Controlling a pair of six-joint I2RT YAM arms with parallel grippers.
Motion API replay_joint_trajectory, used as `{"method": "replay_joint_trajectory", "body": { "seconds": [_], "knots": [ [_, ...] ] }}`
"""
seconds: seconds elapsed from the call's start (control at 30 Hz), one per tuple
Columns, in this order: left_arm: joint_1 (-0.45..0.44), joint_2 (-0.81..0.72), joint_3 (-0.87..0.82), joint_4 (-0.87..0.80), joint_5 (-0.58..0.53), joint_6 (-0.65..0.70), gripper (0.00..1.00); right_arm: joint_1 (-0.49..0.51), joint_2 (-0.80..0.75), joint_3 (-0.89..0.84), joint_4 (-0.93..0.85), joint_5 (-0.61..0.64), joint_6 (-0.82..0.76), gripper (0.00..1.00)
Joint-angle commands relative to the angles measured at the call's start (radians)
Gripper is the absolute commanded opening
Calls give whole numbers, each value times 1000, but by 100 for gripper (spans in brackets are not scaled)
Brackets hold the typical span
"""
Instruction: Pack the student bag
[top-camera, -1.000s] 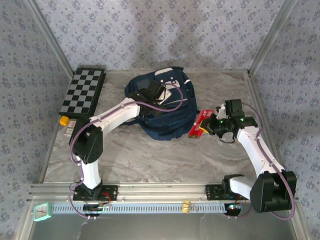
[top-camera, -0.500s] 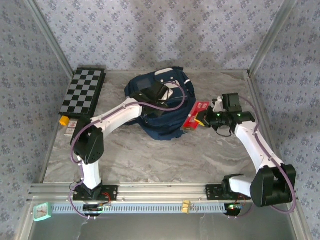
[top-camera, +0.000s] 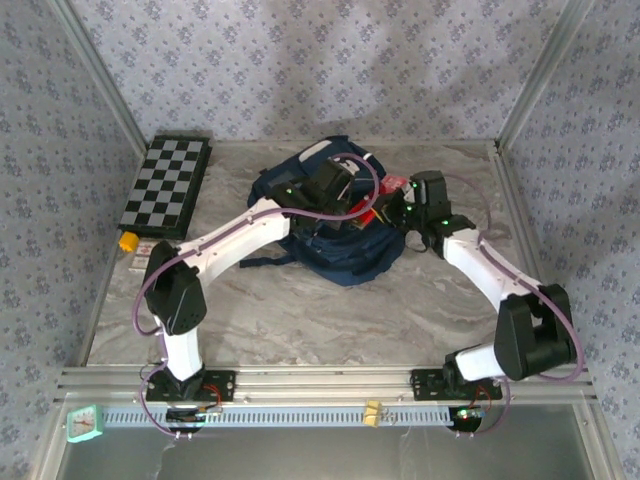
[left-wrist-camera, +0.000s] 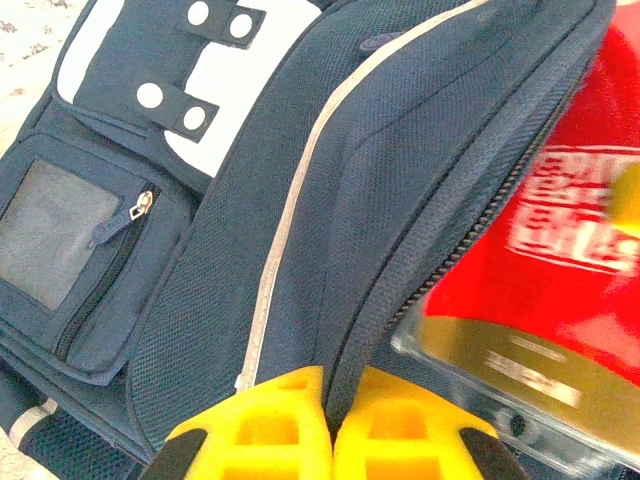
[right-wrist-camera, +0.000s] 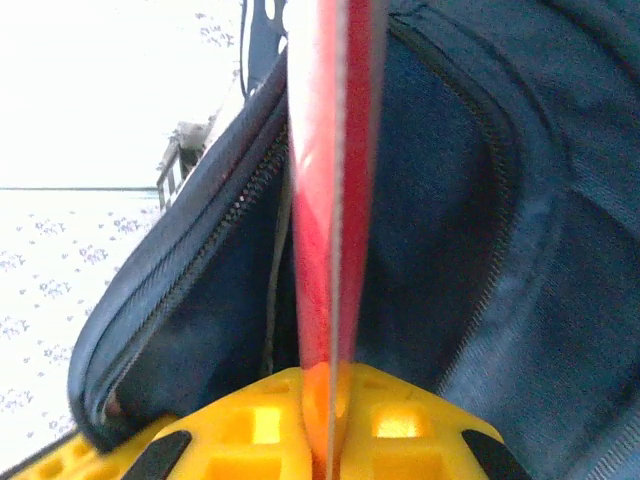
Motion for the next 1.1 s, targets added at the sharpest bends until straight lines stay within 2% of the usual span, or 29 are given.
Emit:
{"method": "replay_joint_trajectory", "body": {
  "seconds": [0.0,0.17,0.23,0.33,0.47,0.53,0.6,0.77,0.83,0.93,1.07],
  "knots": [
    [-1,-72,27,53,-1,-42,0,60,51,-3,220,117,90,3],
    [1,-74,20,76,-5,-54,0,148,126,0,313,228,121,7],
    [7,-68,27,63,-3,-63,0,180,139,22,282,253,113,11],
    [19,-72,18,63,-2,-77,0,190,135,39,223,243,75,24],
    [36,-91,-7,80,32,-76,0,188,56,35,90,268,-20,36],
    [42,-102,-17,88,46,-76,0,171,5,32,-2,297,-67,47],
    [49,-107,-20,87,57,-73,0,126,-31,17,-45,278,-95,51],
    [52,-114,-32,91,74,-64,0,-22,-33,41,-134,179,-155,51],
    [52,-113,-32,90,85,-62,0,-66,24,102,-180,114,-200,46],
    [53,-112,-33,95,113,-56,0,-79,118,198,-256,71,-240,31],
    [52,-107,-28,95,127,-50,0,-45,168,262,-240,38,-261,26]
  ]
}}
